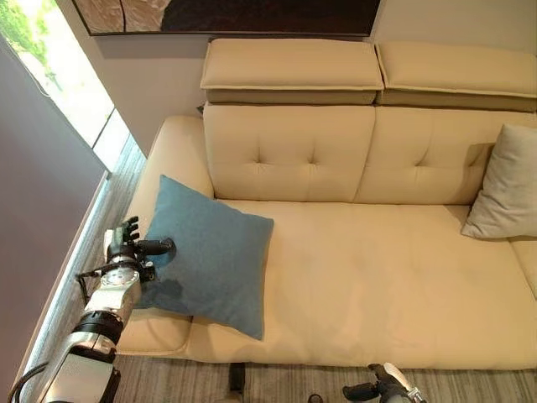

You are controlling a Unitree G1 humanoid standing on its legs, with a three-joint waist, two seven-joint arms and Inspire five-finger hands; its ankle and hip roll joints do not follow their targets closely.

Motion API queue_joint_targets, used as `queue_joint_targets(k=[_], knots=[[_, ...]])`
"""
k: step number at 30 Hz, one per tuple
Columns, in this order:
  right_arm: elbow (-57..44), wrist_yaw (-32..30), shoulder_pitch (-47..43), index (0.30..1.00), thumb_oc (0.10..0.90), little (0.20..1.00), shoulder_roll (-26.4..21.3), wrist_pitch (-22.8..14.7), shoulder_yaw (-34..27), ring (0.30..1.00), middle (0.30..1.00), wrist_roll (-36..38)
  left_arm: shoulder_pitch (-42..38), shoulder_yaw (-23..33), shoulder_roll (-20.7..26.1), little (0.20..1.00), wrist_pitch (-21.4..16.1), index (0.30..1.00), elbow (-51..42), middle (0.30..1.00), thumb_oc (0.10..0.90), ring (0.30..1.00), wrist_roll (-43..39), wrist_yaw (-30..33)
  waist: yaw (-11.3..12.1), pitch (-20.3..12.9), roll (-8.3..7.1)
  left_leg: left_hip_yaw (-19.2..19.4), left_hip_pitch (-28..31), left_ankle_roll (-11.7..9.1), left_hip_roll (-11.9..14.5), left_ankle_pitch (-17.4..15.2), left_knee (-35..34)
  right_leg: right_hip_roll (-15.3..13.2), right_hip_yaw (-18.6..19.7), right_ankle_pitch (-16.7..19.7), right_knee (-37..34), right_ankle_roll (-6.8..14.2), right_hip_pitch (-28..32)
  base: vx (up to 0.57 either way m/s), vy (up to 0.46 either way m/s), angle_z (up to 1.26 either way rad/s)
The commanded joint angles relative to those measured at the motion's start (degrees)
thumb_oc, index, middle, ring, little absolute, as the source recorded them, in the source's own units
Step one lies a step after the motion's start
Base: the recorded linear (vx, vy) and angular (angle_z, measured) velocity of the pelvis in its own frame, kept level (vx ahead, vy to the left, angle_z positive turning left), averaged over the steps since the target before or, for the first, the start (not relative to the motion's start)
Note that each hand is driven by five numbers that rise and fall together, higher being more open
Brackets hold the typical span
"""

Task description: Pick up all the scattered cushions and arrange them neatly on the sofa.

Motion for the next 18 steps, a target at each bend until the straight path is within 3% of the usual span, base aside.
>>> queue_joint_targets(k=[1,7,11,12,14,15,16,18], knots=[[1.4,0.0,-1.0,0.900,0.800,0.900,-3.1,0.5,1.9,0.900,0.900,1.1,-9.5,3.4,1.2,0.900,-1.4,0.900,7.6,0.900,0.800,0.900,2.1,-0.7,-0.5,0.0,1.69,1.9,-0.3,-0.2,0.3,-6.2,0.1,-0.3,-0.3,0.9,1.0,2.4,-3.8,-0.02,-0.004,-0.17],[1.5,0.3,-1.7,0.900,0.800,0.900,-2.9,0.4,3.1,0.900,0.900,1.4,-7.2,4.5,-3.1,0.900,-0.3,0.900,14.6,0.900,0.800,0.900,1.2,-5.0,-1.2,0.4,1.77,3.0,-1.6,-0.3,0.7,-6.0,0.1,-0.1,0.8,1.7,1.0,2.2,-6.3,0.00,0.012,-0.14],[1.1,0.6,-2.5,0.900,0.800,0.900,-2.6,0.4,3.1,0.900,0.900,1.4,-2.9,8.2,-7.1,0.900,-0.1,0.900,16.8,0.900,0.800,0.900,-4.1,-6.7,-1.5,0.2,1.70,3.7,-2.0,-0.2,1.0,-6.1,0.1,0.2,1.5,2.0,1.1,2.0,-7.6,0.01,0.016,-0.18],[-0.4,0.6,-2.8,0.900,0.800,0.900,-2.4,0.2,2.7,0.900,0.900,2.0,-1.2,10.1,-9.8,0.900,-1.3,0.900,14.9,0.900,0.800,0.900,-10.0,-5.8,-1.6,0.2,1.56,4.0,-2.0,-0.2,1.1,-6.2,0.1,0.3,1.6,2.1,1.2,1.8,-7.8,0.03,0.014,-0.09],[-3.4,0.6,-2.6,0.900,0.800,0.900,-2.6,-0.3,1.8,0.900,0.900,2.9,1.6,11.1,-11.4,0.900,-1.8,0.900,12.8,0.900,0.800,0.900,-12.4,-6.3,-1.7,0.3,1.46,4.1,-2.0,-0.2,1.2,-6.2,0.1,0.3,1.7,2.0,1.3,1.8,-8.1,0.02,0.015,-0.09],[-5.0,0.6,-2.5,0.900,0.800,0.900,-2.7,-0.5,1.5,0.900,0.900,3.2,2.8,11.2,-12.2,0.521,-1.6,0.521,12.6,0.521,0.547,0.521,-12.6,-6.7,-1.7,0.3,1.45,4.2,-2.0,-0.2,1.2,-6.3,0.1,0.3,1.7,2.0,1.3,1.8,-8.1,0.01,0.012,-0.14],[-5.0,0.6,-2.4,0.900,0.800,0.900,-2.8,-0.5,1.5,0.900,0.900,3.2,2.9,11.2,-12.2,0.321,-1.6,0.321,12.5,0.321,0.414,0.321,-12.6,-6.6,-1.7,0.3,1.47,4.2,-2.0,-0.2,1.2,-6.3,0.1,0.3,1.8,2.0,1.3,1.8,-8.1,0.01,0.012,-0.17],[-10.6,0.8,-2.4,0.900,0.800,0.900,-3.3,-1.1,0.6,0.900,0.900,4.6,5.5,11.4,-13.6,0.300,-1.3,0.300,11.8,0.300,0.400,0.300,-11.8,-7.6,-1.7,0.4,1.46,4.2,-2.0,-0.1,1.3,-6.4,0.1,0.2,1.8,1.9,1.4,1.7,-8.3,0.01,0.009,-0.09]])
